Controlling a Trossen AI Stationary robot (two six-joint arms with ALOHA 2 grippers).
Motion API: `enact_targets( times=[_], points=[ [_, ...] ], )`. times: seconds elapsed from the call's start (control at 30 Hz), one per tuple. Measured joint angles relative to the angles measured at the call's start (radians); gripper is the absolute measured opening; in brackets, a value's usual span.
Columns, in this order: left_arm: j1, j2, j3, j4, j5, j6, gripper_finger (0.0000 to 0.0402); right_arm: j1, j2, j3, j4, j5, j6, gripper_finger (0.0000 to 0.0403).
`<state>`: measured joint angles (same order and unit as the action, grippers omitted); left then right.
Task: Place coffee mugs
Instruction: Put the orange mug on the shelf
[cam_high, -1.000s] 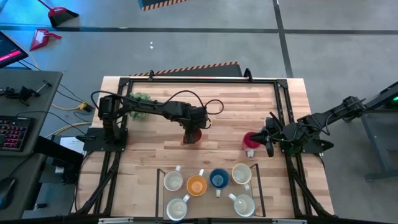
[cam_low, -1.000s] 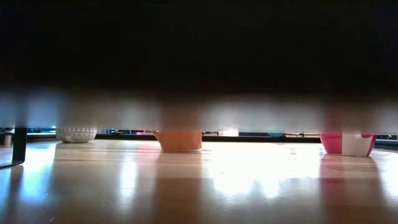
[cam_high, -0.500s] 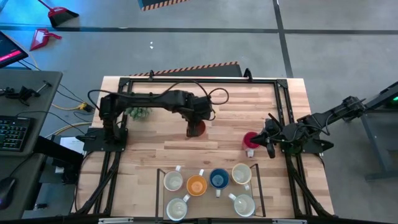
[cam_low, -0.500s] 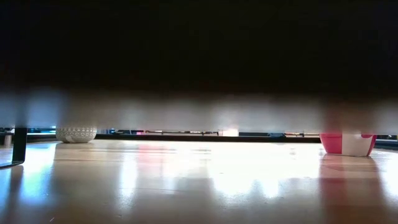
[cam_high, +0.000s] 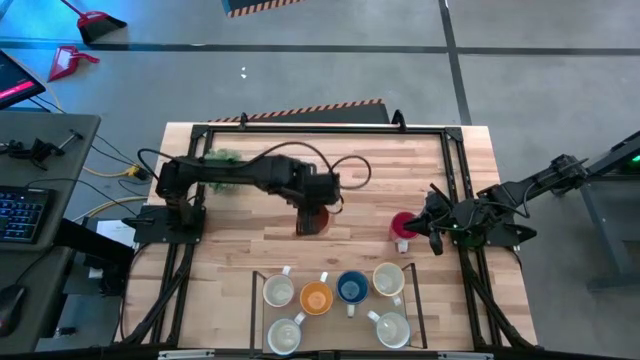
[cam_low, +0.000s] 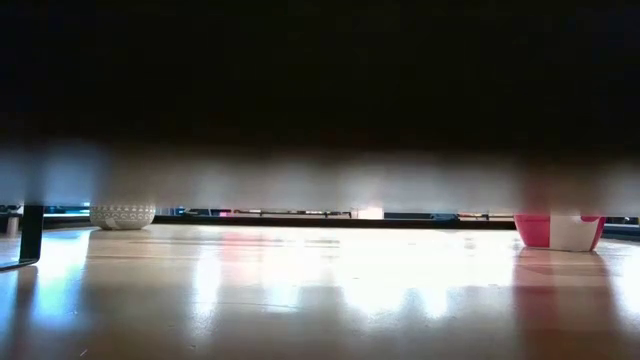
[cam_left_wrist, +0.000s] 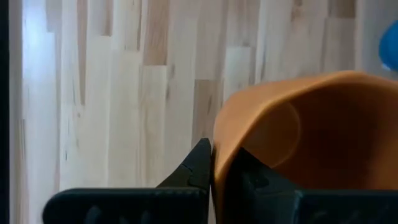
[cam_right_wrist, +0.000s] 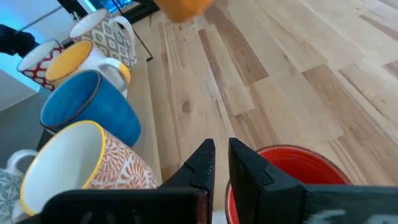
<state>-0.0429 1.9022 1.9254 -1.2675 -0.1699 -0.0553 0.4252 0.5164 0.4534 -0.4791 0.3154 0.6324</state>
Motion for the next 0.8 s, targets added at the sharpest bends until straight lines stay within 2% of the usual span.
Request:
enact_targets(
  times=[0.47, 0.8],
  points=[
    [-0.007, 0.001, 0.002, -0.015, -0.052, -0.101, 0.0012, 0.000, 0.000, 0.000, -0.011, -0.017, 0.023, 0.0024],
    [0.037, 0.147, 0.001, 0.029, -0.050, -0.100, 0.0012, 0.000, 0.000, 0.000, -0.011, 0.012, 0.023, 0.0024]
  ],
)
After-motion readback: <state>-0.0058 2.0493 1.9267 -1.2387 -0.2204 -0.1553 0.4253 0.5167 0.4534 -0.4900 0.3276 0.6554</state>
